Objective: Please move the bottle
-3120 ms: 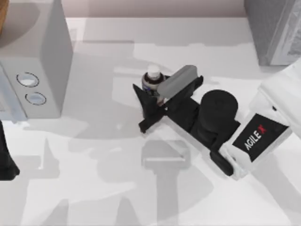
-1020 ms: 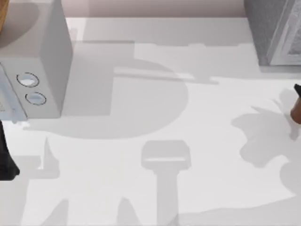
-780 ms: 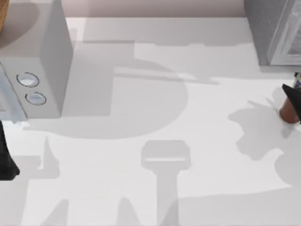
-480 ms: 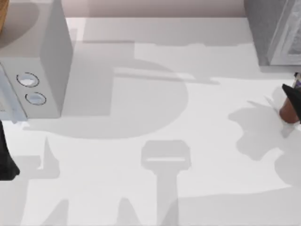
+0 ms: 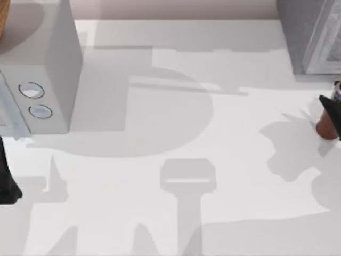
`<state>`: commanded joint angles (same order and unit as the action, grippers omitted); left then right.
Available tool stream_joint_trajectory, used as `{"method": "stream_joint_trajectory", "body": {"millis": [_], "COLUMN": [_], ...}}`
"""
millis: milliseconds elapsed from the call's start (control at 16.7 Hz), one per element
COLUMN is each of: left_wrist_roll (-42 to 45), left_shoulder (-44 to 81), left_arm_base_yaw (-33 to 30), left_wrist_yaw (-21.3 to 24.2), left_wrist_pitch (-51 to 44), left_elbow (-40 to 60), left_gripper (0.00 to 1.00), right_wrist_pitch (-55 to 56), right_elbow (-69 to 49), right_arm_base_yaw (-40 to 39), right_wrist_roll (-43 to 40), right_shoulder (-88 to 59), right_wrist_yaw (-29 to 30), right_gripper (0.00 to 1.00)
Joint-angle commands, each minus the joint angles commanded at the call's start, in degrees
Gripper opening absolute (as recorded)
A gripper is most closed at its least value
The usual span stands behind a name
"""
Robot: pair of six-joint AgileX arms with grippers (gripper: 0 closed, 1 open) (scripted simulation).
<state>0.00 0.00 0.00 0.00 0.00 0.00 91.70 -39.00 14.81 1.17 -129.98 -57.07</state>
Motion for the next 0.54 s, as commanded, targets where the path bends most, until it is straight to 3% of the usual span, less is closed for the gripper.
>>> {"method": "stream_joint_trajectory", "body": {"millis": [180,540], "left_wrist_roll": [0.00,0.00], "left_shoulder": [0.00,0.00], "left_arm_base_yaw": [0.00,0.00], "left_wrist_yaw": [0.00,0.00], "left_wrist_pitch": [0.00,0.00], "left_elbow": [0.00,0.00], "left_gripper": [1.00,1.00], "right_wrist_pitch": [0.00,0.00], "right_elbow": [0.00,0.00], "right_arm_base_yaw": [0.00,0.00], "right_wrist_roll": [0.00,0.00], "right_shoulder": [0.00,0.00], "right_wrist_yaw": [0.00,0.00], "right_gripper": [0.98,1.00]}}
